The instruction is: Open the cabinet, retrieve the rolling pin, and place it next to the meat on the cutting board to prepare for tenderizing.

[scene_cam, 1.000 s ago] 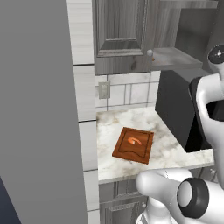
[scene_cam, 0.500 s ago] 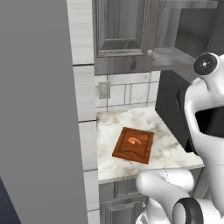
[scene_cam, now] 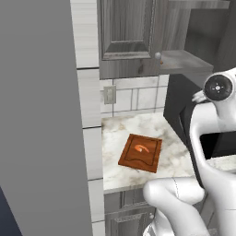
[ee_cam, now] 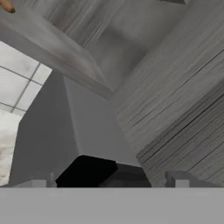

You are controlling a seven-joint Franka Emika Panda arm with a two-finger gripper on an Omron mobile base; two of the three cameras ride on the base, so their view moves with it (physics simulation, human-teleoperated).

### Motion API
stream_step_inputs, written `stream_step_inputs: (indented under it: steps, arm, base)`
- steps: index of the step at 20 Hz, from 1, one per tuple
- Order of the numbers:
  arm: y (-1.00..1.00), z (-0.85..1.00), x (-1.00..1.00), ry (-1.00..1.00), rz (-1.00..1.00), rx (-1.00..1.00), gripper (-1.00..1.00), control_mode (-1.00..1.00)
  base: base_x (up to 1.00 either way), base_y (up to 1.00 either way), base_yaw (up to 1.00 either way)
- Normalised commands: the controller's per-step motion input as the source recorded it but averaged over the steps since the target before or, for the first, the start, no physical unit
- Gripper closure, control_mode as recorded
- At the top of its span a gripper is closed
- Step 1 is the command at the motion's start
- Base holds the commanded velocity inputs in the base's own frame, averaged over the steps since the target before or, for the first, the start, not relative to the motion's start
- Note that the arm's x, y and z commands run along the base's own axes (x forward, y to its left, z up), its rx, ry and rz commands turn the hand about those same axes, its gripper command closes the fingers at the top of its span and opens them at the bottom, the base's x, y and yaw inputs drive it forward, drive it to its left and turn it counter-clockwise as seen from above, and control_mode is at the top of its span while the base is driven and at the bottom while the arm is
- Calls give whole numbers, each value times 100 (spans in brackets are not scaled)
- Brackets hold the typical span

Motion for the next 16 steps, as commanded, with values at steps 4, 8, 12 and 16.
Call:
stream_step_inputs:
  steps: [4, 8, 12, 16]
  arm:
    - [66, 0, 0, -18, 17, 9, -100, -100]
    - [70, 0, 0, -21, 17, 11, -100, -100]
    - [69, 0, 0, -21, 14, 12, -100, -100]
    - [68, 4, 0, -21, 12, 13, -100, -100]
  base:
    - [0, 0, 0]
    - [0, 0, 0]
    - [0, 0, 0]
    - [0, 0, 0]
